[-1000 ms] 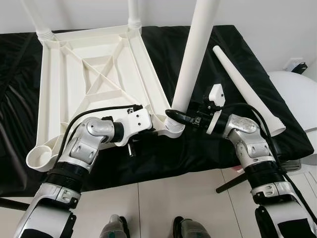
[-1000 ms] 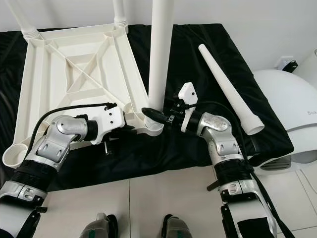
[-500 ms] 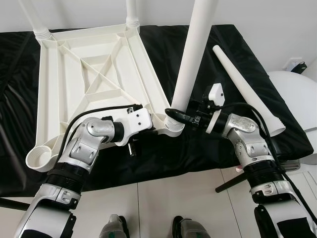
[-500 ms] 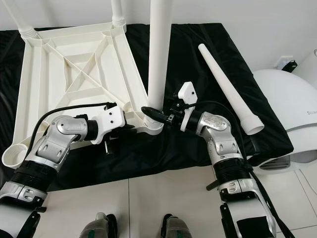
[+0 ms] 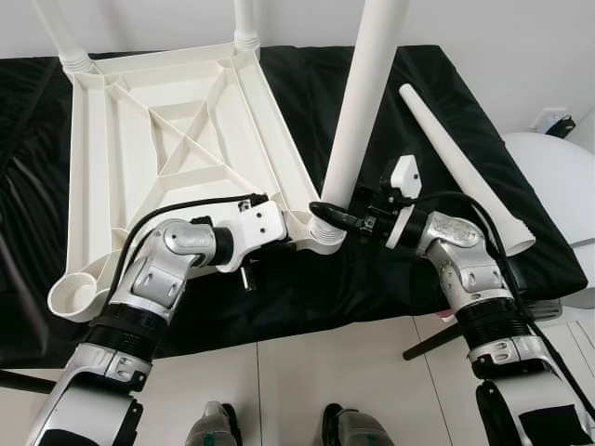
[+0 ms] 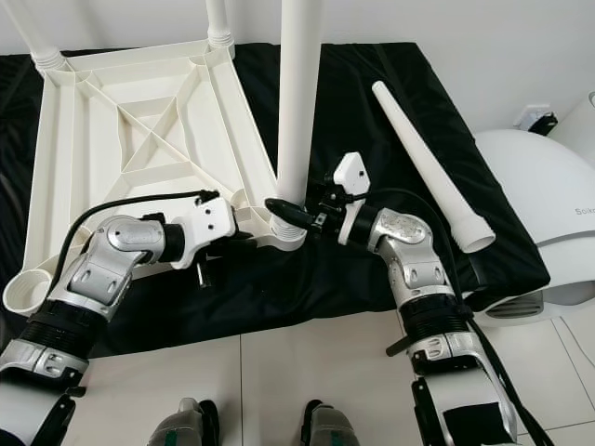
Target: Building children table
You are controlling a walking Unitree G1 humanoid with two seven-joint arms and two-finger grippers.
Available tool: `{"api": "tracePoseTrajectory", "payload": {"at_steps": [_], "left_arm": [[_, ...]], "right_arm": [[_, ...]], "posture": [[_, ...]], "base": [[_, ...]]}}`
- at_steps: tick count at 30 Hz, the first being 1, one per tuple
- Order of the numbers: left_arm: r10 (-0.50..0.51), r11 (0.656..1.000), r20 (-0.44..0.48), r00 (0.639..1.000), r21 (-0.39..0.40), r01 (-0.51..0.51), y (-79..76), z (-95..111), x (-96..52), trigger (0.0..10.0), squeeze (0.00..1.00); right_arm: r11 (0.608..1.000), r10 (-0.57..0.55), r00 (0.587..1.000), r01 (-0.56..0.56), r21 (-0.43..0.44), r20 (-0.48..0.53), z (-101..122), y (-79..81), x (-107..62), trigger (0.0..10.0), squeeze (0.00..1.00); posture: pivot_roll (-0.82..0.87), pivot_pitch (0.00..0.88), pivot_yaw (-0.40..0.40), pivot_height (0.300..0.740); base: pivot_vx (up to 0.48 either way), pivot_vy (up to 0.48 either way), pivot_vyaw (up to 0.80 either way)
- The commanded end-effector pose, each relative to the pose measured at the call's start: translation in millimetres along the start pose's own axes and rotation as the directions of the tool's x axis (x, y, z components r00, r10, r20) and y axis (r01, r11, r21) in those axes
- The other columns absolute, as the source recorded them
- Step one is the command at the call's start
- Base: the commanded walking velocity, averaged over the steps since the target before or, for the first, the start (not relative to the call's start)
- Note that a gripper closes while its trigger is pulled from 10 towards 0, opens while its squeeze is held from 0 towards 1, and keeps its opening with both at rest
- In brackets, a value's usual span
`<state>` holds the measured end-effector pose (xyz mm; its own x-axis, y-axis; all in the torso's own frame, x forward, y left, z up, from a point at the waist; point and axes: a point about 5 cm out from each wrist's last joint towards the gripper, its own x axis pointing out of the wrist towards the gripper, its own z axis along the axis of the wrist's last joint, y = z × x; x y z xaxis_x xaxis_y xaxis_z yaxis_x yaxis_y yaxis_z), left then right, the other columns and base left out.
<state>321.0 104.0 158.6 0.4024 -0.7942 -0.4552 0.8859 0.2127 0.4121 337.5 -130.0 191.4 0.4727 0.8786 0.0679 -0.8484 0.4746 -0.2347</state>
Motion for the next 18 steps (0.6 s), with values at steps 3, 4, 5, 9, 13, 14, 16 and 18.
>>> {"api": "tracePoseTrajectory", "payload": {"at_steps": [3, 4, 5, 9, 13, 14, 16, 18], "left_arm": [[-0.046, 0.996, -0.135, 0.99, -0.088, 0.034, -24.2, -33.1, 10.8, 10.0, 0.0], [-0.047, 0.995, -0.135, 0.99, -0.088, 0.035, -24.5, -32.9, 10.9, 10.0, 0.0], [-0.048, 0.996, -0.134, 0.99, -0.087, 0.036, -24.5, -32.8, 11.1, 10.0, 0.0], [-0.049, 0.996, -0.132, 0.99, -0.086, 0.038, -24.2, -32.0, 11.6, 10.0, 0.0], [-0.048, 0.996, -0.132, 0.99, -0.086, 0.037, -23.9, -31.7, 11.8, 10.0, 0.0], [-0.047, 0.996, -0.131, 0.99, -0.087, 0.036, -23.7, -31.3, 11.8, 10.0, 0.0], [-0.046, 0.995, -0.132, 0.99, -0.089, 0.035, -24.3, -31.6, 11.3, 10.0, 0.0], [-0.046, 0.995, -0.132, 0.99, -0.09, 0.034, -24.4, -31.7, 11.2, 10.0, 0.0]], "right_arm": [[0.985, -0.132, 0.982, 0.145, 0.094, -0.134, -32.5, -3.8, -10.4, 10.0, 0.0], [0.98, -0.163, 0.978, 0.176, 0.093, -0.133, -32.6, -6.3, -10.1, 10.0, 0.0], [0.972, -0.198, 0.971, 0.212, 0.103, -0.134, -32.7, -9.8, -9.4, 10.0, 0.0], [0.957, -0.258, 0.957, 0.272, 0.097, -0.129, -31.3, -16.5, -8.5, 10.0, 0.0], [0.956, -0.265, 0.955, 0.278, 0.095, -0.13, -31.3, -17.4, -8.3, 10.0, 0.0], [0.956, -0.265, 0.955, 0.278, 0.091, -0.131, -31.7, -17.3, -8.3, 10.0, 0.0], [0.957, -0.265, 0.955, 0.277, 0.087, -0.133, -32.8, -16.1, -8.6, 10.0, 0.0], [0.957, -0.266, 0.955, 0.279, 0.086, -0.132, -33.0, -16.0, -8.6, 10.0, 0.0]], "posture": [[0.07, 0.191, 0.005, 0.74], [0.07, 0.192, 0.006, 0.74], [0.06, 0.193, 0.005, 0.74], [0.07, 0.193, 0.005, 0.74], [0.07, 0.193, 0.004, 0.74], [0.07, 0.195, 0.004, 0.74], [0.07, 0.197, 0.003, 0.74], [0.07, 0.197, 0.003, 0.74]], "base": [[0.0, 0.0, 0.0], [0.0, 0.0, 0.0], [0.0, 0.0, 0.0], [0.0, 0.0, 0.0], [0.0, 0.0, 0.0], [0.0, 0.0, 0.0], [0.0, 0.0, 0.0], [0.0, 0.0, 0.0]]}}
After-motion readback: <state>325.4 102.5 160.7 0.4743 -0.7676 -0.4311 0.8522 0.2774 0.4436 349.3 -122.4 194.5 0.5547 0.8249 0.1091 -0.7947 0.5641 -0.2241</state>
